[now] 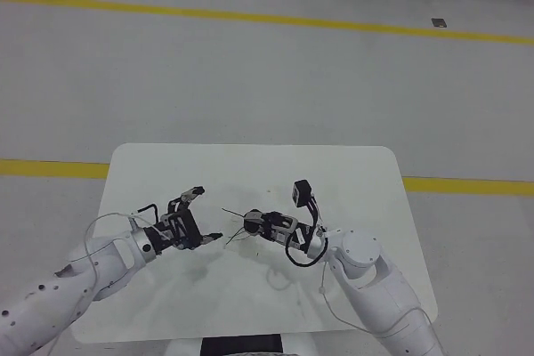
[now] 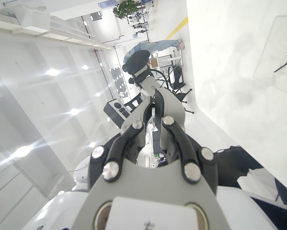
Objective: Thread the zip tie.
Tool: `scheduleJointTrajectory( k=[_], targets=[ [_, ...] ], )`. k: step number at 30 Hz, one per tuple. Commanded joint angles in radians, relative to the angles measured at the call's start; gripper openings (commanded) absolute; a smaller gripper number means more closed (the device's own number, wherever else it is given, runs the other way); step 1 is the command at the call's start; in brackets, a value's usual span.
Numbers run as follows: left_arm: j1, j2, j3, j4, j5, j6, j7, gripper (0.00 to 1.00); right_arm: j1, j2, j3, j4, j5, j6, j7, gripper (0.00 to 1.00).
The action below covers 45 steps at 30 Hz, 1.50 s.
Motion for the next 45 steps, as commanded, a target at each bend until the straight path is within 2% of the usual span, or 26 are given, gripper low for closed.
scheduleJointTrajectory(
  k=[1,3,5,6,9,12,16,24,25,27,29,30,34,38,39,45],
  targets=[
    [0.002,-0.003,-0.005,0.019,-0.074,-0.025,0.014,1.00,-0.005,0.000,0.004,-0.005,-0.011,-0.022,-0.027,0.00],
    [-0.001,-0.003,-0.020,0.053,-0.161,-0.094,0.057,1.00,-0.014,0.004,0.014,-0.015,-0.043,-0.039,-0.036,0.00],
    [-0.002,-0.002,-0.037,0.100,-0.270,-0.200,0.118,1.00,-0.029,0.008,0.029,-0.030,-0.051,-0.073,-0.014,0.00],
    [0.005,0.000,-0.028,0.111,-0.312,-0.200,0.132,1.00,-0.036,0.010,0.037,-0.032,-0.055,-0.089,-0.002,0.00],
    [-0.005,0.011,0.011,0.127,-0.417,-0.200,0.164,1.00,-0.048,0.017,0.054,-0.038,-0.084,-0.124,0.031,0.00],
    [-0.037,0.027,0.062,0.145,-0.515,-0.200,0.188,1.00,-0.053,0.021,0.060,-0.043,-0.104,-0.150,0.053,0.00],
    [-0.095,0.044,0.113,0.191,-0.570,-0.200,0.160,1.00,-0.055,0.022,0.060,-0.045,-0.111,-0.168,0.060,0.00],
    [-0.094,0.044,0.113,0.189,-0.575,-0.200,0.161,1.00,-0.056,0.022,0.059,-0.045,-0.117,-0.172,0.048,0.00],
    [-0.092,0.041,0.115,0.187,-0.597,-0.200,0.162,1.00,-0.056,0.022,0.058,-0.042,-0.126,-0.179,0.039,0.00],
    [-0.088,0.038,0.130,0.182,-0.724,-0.200,0.172,1.00,-0.055,0.024,0.063,-0.034,-0.159,-0.193,0.024,0.00],
    [-0.095,0.041,0.167,0.151,-0.828,-0.200,0.192,1.00,-0.057,0.025,0.069,-0.032,-0.164,-0.203,0.023,0.00],
    [-0.106,0.045,0.197,0.125,-0.903,-0.200,0.217,1.00,-0.057,0.026,0.075,-0.032,-0.170,-0.213,0.024,0.00],
    [-0.168,0.071,0.302,0.085,-1.073,-0.200,0.206,1.00,-0.064,0.030,0.090,-0.030,-0.189,-0.248,0.030,0.00],
    [-0.242,0.092,0.385,0.087,-1.190,-0.200,0.194,1.00,-0.067,0.032,0.096,-0.024,-0.195,-0.255,0.024,0.00],
    [-0.259,0.096,0.400,0.102,-1.203,-0.200,0.183,1.00,-0.067,0.032,0.096,-0.024,-0.194,-0.255,0.021,0.00],
    [-0.265,0.098,0.405,0.112,-1.202,-0.200,0.177,1.00,-0.067,0.032,0.096,-0.024,-0.194,-0.255,0.021,0.00]
  ],
)
